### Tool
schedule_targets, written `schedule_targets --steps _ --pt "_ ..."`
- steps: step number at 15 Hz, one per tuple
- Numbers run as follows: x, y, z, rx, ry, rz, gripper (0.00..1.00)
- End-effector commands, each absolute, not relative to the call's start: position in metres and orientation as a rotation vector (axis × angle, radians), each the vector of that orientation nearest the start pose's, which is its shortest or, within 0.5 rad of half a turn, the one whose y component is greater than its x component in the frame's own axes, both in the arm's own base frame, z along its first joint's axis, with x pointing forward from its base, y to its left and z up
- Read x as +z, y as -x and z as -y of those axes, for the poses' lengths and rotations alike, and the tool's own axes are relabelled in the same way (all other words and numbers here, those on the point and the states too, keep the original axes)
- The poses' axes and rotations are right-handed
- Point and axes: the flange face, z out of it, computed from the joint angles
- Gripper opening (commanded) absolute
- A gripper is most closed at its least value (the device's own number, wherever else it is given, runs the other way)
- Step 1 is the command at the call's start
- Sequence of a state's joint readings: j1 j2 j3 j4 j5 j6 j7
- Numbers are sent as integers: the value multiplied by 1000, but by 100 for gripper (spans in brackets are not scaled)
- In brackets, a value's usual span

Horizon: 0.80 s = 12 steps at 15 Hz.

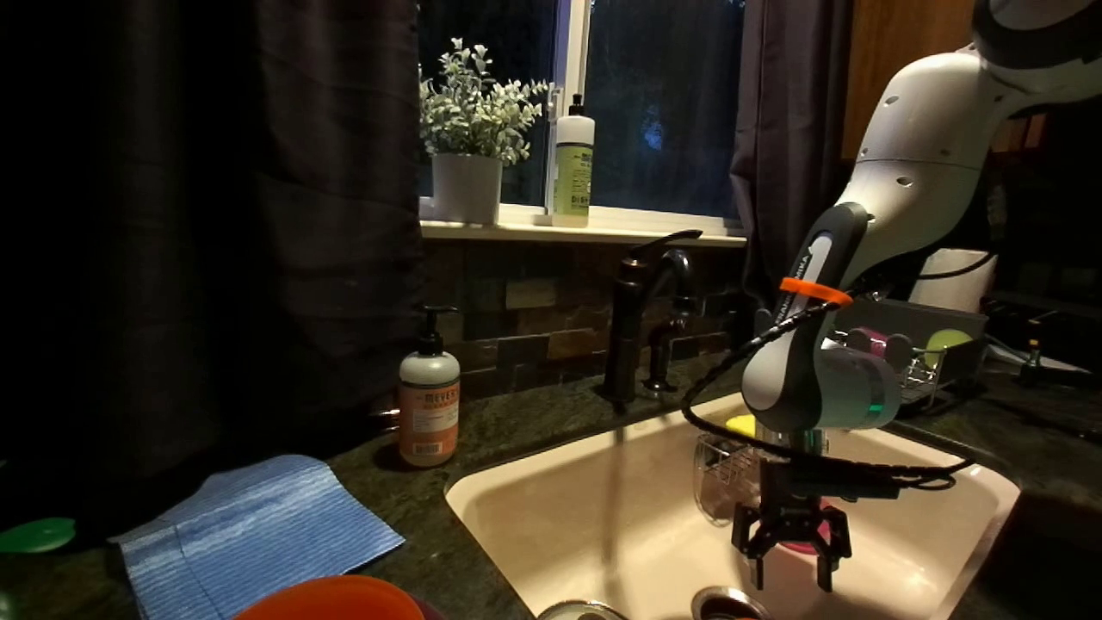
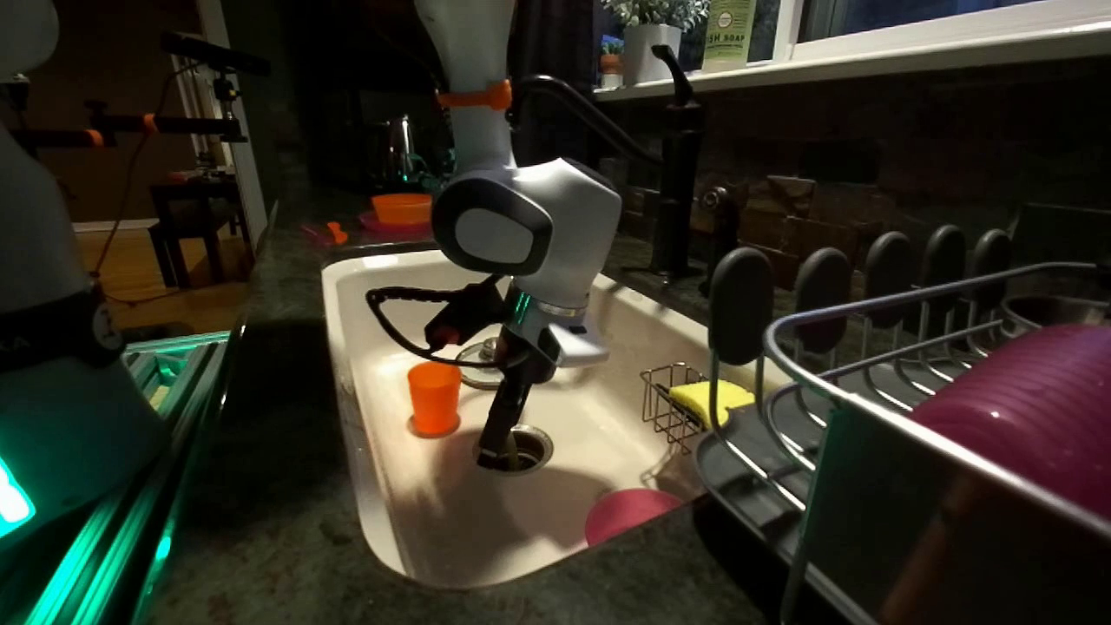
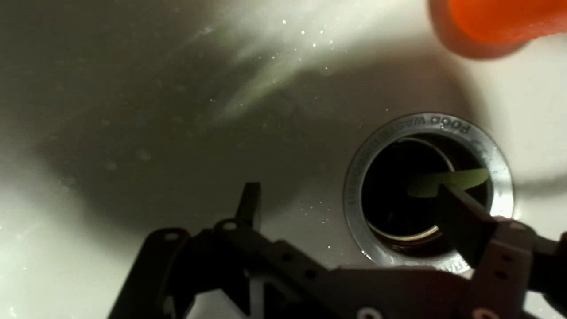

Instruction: Take the knife out of the drain

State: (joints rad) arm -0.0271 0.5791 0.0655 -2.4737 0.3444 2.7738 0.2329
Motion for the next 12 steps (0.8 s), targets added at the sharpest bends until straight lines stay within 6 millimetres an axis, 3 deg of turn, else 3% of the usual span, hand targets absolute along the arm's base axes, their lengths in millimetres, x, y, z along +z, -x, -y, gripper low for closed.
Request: schedule_targets --steps 1,12 --pt "34 -424 -11 441 2864 -869 100" --pt "9 -443 -21 551 2664 -1072 100"
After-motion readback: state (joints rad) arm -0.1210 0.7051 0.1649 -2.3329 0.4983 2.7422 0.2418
